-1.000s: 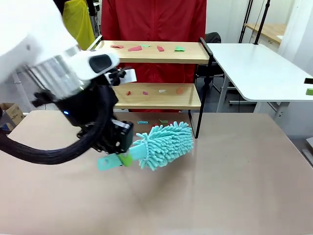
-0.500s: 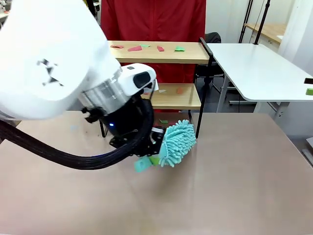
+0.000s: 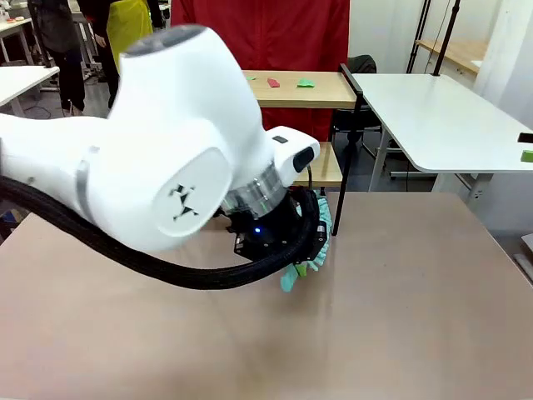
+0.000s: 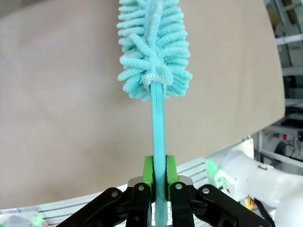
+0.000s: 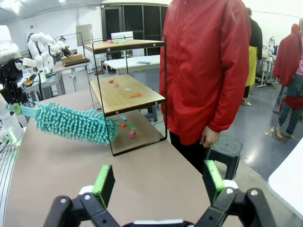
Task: Clean the shelf.
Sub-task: Clean the specific section of the Shelf indicated by the human with the Duster.
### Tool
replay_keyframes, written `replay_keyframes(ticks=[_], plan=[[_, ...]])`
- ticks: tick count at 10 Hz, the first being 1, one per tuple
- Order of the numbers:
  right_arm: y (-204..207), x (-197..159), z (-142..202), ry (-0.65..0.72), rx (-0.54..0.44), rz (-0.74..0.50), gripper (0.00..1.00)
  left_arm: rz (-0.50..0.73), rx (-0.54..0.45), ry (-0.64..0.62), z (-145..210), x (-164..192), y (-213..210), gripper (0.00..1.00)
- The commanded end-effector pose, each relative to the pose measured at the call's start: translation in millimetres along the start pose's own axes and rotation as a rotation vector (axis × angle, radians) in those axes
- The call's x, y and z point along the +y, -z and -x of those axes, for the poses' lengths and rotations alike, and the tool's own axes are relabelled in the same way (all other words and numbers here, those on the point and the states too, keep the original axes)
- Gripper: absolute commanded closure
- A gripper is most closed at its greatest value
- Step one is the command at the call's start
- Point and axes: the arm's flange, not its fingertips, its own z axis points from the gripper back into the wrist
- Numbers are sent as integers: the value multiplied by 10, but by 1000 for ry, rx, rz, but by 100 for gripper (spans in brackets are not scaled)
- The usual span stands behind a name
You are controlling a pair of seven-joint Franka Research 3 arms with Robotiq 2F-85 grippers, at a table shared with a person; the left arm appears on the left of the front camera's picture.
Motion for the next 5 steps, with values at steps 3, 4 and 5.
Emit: replay_keyframes(ticks=[3, 4, 5], plan=[[10, 10, -39, -7, 0, -1, 0, -36, -84, -77, -260, -227, 388, 87], [10, 10, -39, -7, 0, -1, 0, -48, -117, -88, -308, -264, 450, 87], [10, 10, -39, -7, 0, -1, 0, -54, -123, -92, -370, -295, 518, 87]])
